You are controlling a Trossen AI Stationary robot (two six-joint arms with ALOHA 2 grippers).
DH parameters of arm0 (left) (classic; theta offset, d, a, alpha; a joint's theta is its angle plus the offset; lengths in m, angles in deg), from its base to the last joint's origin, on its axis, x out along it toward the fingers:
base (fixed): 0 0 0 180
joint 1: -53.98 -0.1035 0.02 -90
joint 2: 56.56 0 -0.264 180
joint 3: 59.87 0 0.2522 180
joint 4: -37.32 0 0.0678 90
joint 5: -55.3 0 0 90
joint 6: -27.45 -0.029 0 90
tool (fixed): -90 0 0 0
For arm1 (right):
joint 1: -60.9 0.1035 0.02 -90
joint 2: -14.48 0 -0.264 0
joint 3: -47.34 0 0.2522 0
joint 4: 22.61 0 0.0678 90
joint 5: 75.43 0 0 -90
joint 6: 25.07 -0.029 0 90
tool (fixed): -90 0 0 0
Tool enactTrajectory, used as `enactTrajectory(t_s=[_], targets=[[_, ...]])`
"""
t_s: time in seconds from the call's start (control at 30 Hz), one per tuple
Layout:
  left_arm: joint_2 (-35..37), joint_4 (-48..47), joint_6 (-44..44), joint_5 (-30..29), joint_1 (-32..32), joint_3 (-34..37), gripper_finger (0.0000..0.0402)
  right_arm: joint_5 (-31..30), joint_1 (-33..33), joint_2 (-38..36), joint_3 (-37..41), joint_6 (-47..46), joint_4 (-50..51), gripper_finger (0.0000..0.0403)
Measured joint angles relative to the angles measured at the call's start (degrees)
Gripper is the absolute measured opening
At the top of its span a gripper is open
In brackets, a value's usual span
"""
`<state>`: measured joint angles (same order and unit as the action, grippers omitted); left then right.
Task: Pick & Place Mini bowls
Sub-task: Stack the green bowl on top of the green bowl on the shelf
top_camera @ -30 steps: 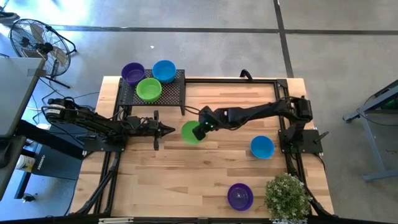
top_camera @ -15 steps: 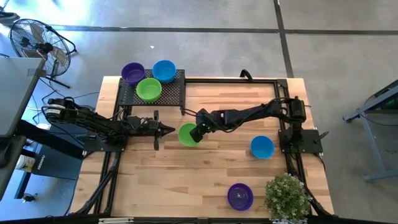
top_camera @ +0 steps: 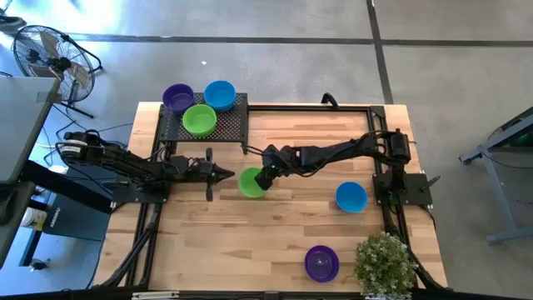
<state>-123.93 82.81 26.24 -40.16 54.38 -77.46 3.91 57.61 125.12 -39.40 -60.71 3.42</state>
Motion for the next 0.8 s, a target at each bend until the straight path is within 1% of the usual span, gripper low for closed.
enactTrajectory(t_s=[0.07,0.13,0.23,0.3,0.37,0.43,0.5,0.57,0.63,0.8], targets=[[0.0,-0.7,0.3,0.2,0.0,0.0,0.0000,-0.2,0.1,-1.5,0.0,2.3,0.1,0.0071],[0.0,-1.2,0.9,0.1,0.0,0.0,0.0000,-2.0,0.8,-3.2,0.0,5.0,1.1,0.0066],[0.0,-1.4,1.5,0.0,0.0,0.0,0.0000,-8.0,2.5,-5.6,0.0,9.3,4.4,0.0042],[0.0,-1.7,1.5,0.0,0.0,0.0,0.0000,-9.3,3.3,-7.2,2.0,12.5,2.6,0.0018],[0.0,-2.2,1.8,-0.2,0.0,-0.1,0.0000,-6.7,3.4,-9.3,6.7,16.3,-4.0,0.0005],[0.0,-5.9,1.9,-1.0,0.0,-1.6,0.0000,-0.8,2.7,-11.3,12.8,19.5,-13.6,0.0008],[0.0,-11.7,2.0,-1.1,0.0,-4.1,0.0000,5.9,2.0,-13.0,19.6,21.8,-24.6,0.0010],[0.0,-18.5,2.1,-1.2,0.0,-7.3,0.0000,10.8,1.0,-14.9,25.6,23.1,-34.8,0.0005],[0.0,-25.5,3.0,-1.3,0.0,-11.0,0.0000,12.6,0.2,-16.7,30.9,23.8,-43.9,0.0002],[0.0,-44.7,6.9,-1.0,0.1,-20.0,0.0000,11.4,-1.6,-21.8,42.0,25.7,-55.8,0.0003]])
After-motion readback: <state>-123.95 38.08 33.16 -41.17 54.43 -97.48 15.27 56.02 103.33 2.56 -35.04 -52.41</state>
